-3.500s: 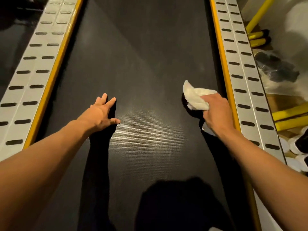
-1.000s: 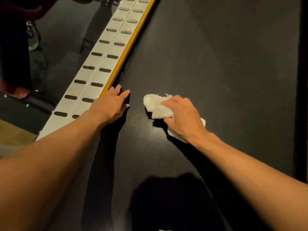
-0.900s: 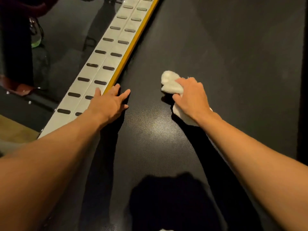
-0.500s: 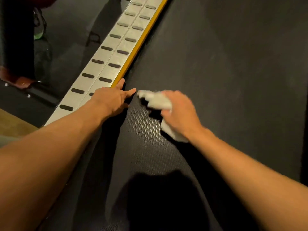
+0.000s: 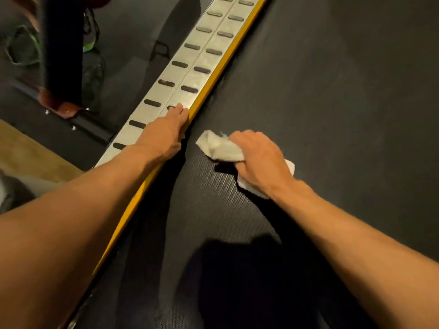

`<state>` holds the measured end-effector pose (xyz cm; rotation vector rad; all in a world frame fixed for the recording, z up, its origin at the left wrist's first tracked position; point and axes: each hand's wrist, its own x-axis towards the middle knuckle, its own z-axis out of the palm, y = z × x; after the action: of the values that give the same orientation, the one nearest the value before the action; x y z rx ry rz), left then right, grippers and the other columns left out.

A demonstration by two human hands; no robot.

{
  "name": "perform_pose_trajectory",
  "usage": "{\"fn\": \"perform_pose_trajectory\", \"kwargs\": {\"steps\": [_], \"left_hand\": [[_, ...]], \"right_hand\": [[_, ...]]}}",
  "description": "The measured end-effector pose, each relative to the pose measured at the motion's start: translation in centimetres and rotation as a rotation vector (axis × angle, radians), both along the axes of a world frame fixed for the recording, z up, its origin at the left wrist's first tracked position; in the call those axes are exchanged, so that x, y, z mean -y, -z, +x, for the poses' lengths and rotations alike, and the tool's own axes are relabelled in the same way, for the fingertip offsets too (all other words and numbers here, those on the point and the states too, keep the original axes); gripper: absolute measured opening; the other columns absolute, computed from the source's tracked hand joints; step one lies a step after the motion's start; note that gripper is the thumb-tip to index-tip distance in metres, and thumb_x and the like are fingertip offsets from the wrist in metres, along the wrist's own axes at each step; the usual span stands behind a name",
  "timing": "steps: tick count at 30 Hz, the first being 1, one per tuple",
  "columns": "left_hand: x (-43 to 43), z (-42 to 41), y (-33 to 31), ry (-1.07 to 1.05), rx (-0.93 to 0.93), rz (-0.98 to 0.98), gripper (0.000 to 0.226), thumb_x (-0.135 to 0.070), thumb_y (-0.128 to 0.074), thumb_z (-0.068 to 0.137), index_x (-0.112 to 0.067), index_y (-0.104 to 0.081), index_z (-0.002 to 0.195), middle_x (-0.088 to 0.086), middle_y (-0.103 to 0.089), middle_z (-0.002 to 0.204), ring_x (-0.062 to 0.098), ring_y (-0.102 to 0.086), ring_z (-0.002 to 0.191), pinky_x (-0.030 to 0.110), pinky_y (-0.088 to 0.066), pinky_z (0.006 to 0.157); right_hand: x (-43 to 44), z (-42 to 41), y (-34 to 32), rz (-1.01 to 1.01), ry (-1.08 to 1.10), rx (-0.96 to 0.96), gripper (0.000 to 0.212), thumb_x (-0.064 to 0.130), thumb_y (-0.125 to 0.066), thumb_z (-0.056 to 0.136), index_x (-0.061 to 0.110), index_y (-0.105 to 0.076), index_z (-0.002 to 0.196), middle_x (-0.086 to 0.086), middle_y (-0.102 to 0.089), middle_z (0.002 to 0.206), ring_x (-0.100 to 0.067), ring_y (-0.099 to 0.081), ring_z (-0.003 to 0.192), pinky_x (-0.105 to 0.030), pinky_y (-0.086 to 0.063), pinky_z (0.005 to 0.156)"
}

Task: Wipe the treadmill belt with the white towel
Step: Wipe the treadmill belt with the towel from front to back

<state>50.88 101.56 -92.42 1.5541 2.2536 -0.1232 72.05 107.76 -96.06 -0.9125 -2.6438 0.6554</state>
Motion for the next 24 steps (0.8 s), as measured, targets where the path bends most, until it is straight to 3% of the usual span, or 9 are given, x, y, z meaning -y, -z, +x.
{"fn": "perform_pose_trajectory", "kwargs": {"steps": [3, 5, 7, 9, 13, 16, 19, 22, 24], "left_hand": [[-0.1, -0.5, 0.4, -0.017, 0.02, -0.023, 0.074, -0.001, -0.051, 0.093, -0.018, -0.013, 0.154, 0.004, -0.007, 0.162, 0.034, -0.038, 0.134, 0.041, -0.035, 0.109], [-0.2, -0.6, 0.3, -0.03, 0.039, -0.021, 0.075, 0.0, -0.053, 0.092, -0.019, -0.014, 0.153, 0.006, -0.011, 0.161, 0.035, -0.041, 0.131, 0.039, -0.038, 0.107], [-0.3, -0.5, 0.0, -0.039, 0.033, -0.017, 0.072, -0.001, -0.052, 0.092, -0.017, -0.017, 0.153, 0.008, -0.018, 0.159, 0.035, -0.046, 0.126, 0.039, -0.041, 0.102], [-0.3, -0.4, 0.0, -0.035, 0.015, -0.018, 0.068, -0.005, -0.05, 0.095, -0.017, -0.017, 0.153, 0.008, -0.02, 0.158, 0.035, -0.047, 0.123, 0.04, -0.042, 0.1], [-0.2, -0.5, 0.3, -0.091, 0.03, -0.034, 0.077, -0.001, -0.051, 0.094, -0.027, -0.012, 0.154, -0.002, -0.008, 0.162, 0.032, -0.037, 0.135, 0.039, -0.032, 0.111], [-0.5, -0.5, -0.1, -0.165, 0.082, -0.026, 0.081, 0.008, -0.049, 0.089, -0.03, -0.018, 0.153, -0.005, -0.01, 0.162, 0.03, -0.026, 0.143, 0.043, -0.032, 0.112], [-0.9, -0.6, -0.7, -0.262, 0.192, -0.012, 0.08, 0.013, -0.046, 0.088, -0.033, -0.025, 0.151, -0.004, -0.015, 0.161, 0.031, -0.022, 0.144, 0.049, -0.036, 0.11], [-1.2, -0.7, -1.0, -0.302, 0.253, -0.02, 0.079, 0.014, -0.044, 0.09, -0.034, -0.027, 0.15, -0.004, -0.017, 0.16, 0.032, -0.022, 0.144, 0.052, -0.031, 0.111], [-1.2, -0.5, -0.9, -0.3, 0.24, -0.02, 0.079, 0.013, -0.045, 0.089, -0.034, -0.026, 0.15, -0.004, -0.017, 0.16, 0.031, -0.022, 0.144, 0.051, -0.032, 0.11]], "right_hand": [[-7.1, -2.4, -0.3, 0.037, 0.238, 0.054, 0.032, 0.012, -0.052, 0.082, 0.019, -0.058, 0.113, -0.012, -0.056, 0.103, -0.035, -0.053, 0.094, -0.033, -0.033, 0.067], [-8.9, -3.3, -0.2, 0.035, 0.287, 0.129, 0.032, 0.013, -0.049, 0.082, 0.019, -0.057, 0.113, -0.013, -0.054, 0.106, -0.037, -0.053, 0.097, -0.032, -0.032, 0.067], [-6.9, -3.7, 0.4, 0.111, 0.177, 0.211, 0.035, 0.012, -0.051, 0.082, 0.019, -0.056, 0.116, -0.013, -0.053, 0.11, -0.035, -0.05, 0.098, -0.036, -0.034, 0.069], [-3.0, -3.3, 1.0, 0.133, -0.003, 0.165, 0.037, 0.01, -0.055, 0.081, 0.019, -0.058, 0.117, -0.012, -0.053, 0.11, -0.032, -0.047, 0.097, -0.039, -0.041, 0.073], [2.8, -2.3, -0.4, -0.024, -0.293, 0.115, 0.038, 0.009, -0.058, 0.076, 0.023, -0.063, 0.111, -0.007, -0.056, 0.107, -0.029, -0.05, 0.095, -0.041, -0.047, 0.068], [-1.3, -3.1, -1.4, 0.031, -0.077, 0.063, 0.027, 0.009, -0.057, 0.073, 0.024, -0.063, 0.095, -0.006, -0.058, 0.094, -0.033, -0.056, 0.087, -0.033, -0.041, 0.06], [-8.1, -3.4, -1.7, 0.069, 0.218, 0.182, 0.029, 0.01, -0.056, 0.079, 0.02, -0.061, 0.106, -0.012, -0.053, 0.103, -0.038, -0.054, 0.097, -0.036, -0.037, 0.068], [-7.4, -3.2, -1.2, 0.092, 0.143, 0.327, 0.037, 0.008, -0.055, 0.081, 0.02, -0.058, 0.116, -0.014, -0.048, 0.114, -0.037, -0.049, 0.103, -0.041, -0.041, 0.073], [-3.5, -2.6, -0.4, 0.138, -0.019, 0.276, 0.039, 0.01, -0.055, 0.083, 0.021, -0.056, 0.121, -0.013, -0.044, 0.12, -0.034, -0.044, 0.105, -0.041, -0.038, 0.075]]}}
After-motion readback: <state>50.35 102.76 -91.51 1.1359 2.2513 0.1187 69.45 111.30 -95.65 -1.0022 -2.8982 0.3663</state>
